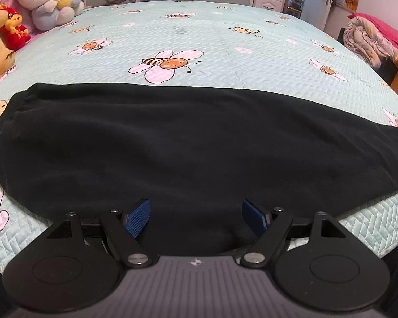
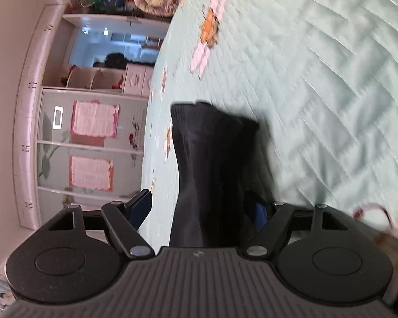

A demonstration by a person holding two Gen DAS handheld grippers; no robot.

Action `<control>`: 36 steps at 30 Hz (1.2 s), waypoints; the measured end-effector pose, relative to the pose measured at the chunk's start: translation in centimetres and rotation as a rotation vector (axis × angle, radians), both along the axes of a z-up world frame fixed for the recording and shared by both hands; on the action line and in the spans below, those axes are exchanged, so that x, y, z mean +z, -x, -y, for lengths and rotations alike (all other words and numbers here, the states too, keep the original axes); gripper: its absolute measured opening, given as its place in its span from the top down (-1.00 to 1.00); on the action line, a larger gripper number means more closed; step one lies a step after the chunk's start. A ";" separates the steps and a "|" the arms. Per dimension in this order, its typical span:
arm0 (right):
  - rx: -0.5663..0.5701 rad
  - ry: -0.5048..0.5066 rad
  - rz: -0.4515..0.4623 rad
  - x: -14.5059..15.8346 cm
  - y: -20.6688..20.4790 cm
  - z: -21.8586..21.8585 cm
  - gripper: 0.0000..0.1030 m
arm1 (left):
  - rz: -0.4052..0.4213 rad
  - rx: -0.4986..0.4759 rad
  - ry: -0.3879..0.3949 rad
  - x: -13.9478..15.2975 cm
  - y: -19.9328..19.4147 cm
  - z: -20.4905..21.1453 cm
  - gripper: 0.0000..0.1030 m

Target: Fold clothes

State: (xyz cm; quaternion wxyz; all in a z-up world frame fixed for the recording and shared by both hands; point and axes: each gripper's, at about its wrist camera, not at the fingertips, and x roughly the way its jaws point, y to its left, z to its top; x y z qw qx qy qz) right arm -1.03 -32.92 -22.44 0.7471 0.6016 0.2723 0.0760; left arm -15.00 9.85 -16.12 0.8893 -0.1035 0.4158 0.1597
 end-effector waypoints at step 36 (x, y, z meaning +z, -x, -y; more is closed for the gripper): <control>0.655 1.371 0.624 8.0 11.9 -42.8 0.76 | 0.098 0.253 0.226 -1.0 7.3 -9.7 -0.55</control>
